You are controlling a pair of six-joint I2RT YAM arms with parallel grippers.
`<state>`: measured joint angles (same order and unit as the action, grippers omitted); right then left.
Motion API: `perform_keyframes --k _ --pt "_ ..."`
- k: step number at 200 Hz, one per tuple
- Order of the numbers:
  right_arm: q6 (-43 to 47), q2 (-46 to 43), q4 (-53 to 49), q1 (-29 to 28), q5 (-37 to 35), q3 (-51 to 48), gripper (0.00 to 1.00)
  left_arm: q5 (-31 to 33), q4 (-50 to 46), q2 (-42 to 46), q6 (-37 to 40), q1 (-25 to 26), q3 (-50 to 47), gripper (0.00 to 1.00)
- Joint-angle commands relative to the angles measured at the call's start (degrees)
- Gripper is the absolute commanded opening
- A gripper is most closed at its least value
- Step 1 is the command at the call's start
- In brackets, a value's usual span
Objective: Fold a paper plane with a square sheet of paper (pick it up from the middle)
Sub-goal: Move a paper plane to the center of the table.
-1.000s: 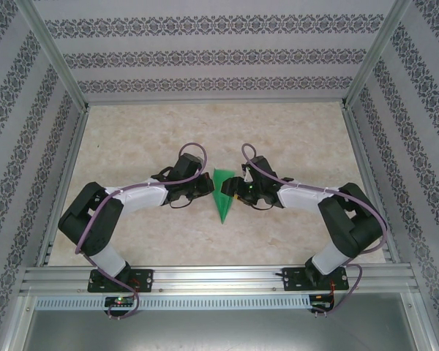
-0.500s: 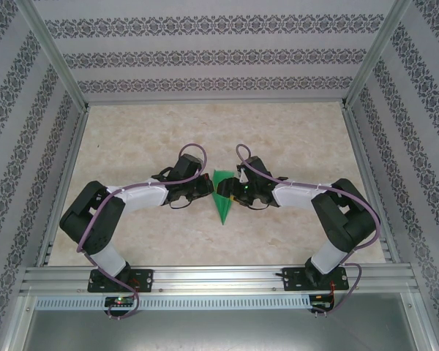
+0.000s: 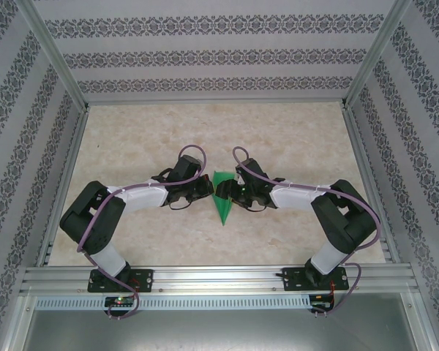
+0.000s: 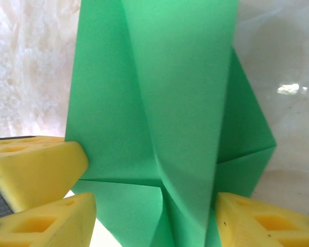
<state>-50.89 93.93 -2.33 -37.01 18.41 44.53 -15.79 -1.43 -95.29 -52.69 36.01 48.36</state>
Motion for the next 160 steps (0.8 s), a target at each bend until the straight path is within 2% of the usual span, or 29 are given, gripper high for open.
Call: perform_keyframes --k 1,43,97,160 --pt "0.88 -1.95 -2.46 0.25 -2.86 1.17 0.63 0.09 1.91 -0.16 -0.45 -0.65 -0.89 0.0" --pt "0.72 -1.85 -1.17 0.5 -0.94 0.37 0.62 0.28 2.33 -0.4 -0.67 -0.67 -1.51 0.0" --pt "0.04 -2.1 -1.16 0.27 -2.23 -0.94 0.63 0.34 1.99 -0.47 -0.66 -0.62 -1.6 0.0" --pt "-0.17 -3.27 -2.02 -1.15 -2.27 -1.82 0.68 0.32 2.27 -0.46 -0.83 -0.64 -1.58 0.0"
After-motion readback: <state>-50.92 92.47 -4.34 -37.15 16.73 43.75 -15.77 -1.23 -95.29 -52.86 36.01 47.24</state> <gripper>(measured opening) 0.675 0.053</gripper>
